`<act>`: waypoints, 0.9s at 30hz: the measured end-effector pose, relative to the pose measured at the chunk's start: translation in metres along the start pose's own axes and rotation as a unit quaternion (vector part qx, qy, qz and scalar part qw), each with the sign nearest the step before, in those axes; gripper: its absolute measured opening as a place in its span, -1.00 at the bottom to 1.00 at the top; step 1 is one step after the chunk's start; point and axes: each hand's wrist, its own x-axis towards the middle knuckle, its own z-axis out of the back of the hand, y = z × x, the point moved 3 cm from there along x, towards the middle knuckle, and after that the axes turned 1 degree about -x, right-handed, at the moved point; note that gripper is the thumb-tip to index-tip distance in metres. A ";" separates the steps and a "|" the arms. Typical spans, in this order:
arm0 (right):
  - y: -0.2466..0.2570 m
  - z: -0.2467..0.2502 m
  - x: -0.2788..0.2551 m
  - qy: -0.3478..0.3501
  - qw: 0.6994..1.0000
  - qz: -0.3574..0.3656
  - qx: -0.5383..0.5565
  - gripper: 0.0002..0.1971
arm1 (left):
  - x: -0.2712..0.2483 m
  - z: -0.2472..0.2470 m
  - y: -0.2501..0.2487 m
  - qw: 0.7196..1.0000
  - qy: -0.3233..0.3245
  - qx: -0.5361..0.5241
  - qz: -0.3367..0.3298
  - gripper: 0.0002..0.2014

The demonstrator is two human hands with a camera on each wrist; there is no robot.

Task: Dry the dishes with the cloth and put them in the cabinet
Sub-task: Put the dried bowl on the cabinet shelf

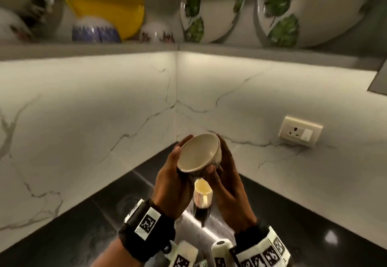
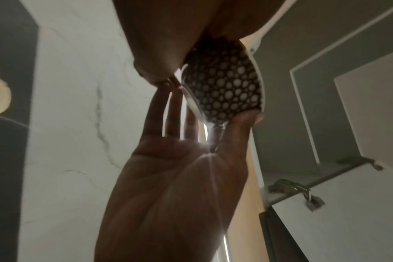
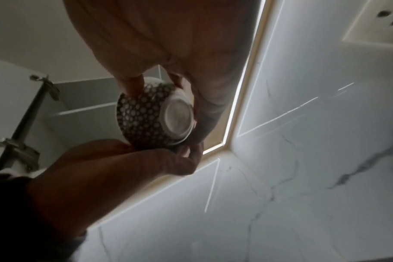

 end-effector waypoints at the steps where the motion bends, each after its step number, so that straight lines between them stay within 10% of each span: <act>1: 0.009 -0.001 0.014 0.003 1.000 0.006 0.015 -0.29 | 0.010 -0.010 -0.010 1.000 0.010 0.017 -0.021 -0.59; 8: 0.086 0.003 0.111 -0.041 0.996 0.060 0.052 -0.33 | 0.087 -0.080 -0.081 0.977 0.049 0.161 -0.131 -0.52; 13: 0.142 0.005 0.172 -0.112 0.989 0.093 0.025 -0.30 | 0.124 -0.121 -0.129 0.902 0.092 0.327 -0.268 -0.59; 15: 0.161 0.007 0.195 -0.141 0.984 0.112 -0.016 -0.32 | 0.146 -0.122 -0.140 0.849 0.098 0.396 -0.337 -0.57; 20: 0.195 0.010 0.246 -0.171 0.945 0.163 -0.227 -0.21 | 0.190 -0.117 -0.140 0.559 0.014 0.753 -0.348 -0.33; 23: 0.193 0.007 0.280 -0.169 0.897 0.151 -0.379 -0.11 | 0.195 -0.113 -0.136 0.504 0.006 0.779 -0.374 -0.23; 27: 0.171 0.008 0.316 -0.167 0.830 0.026 -0.532 0.09 | 0.197 -0.093 -0.134 0.505 -0.008 0.778 -0.374 -0.06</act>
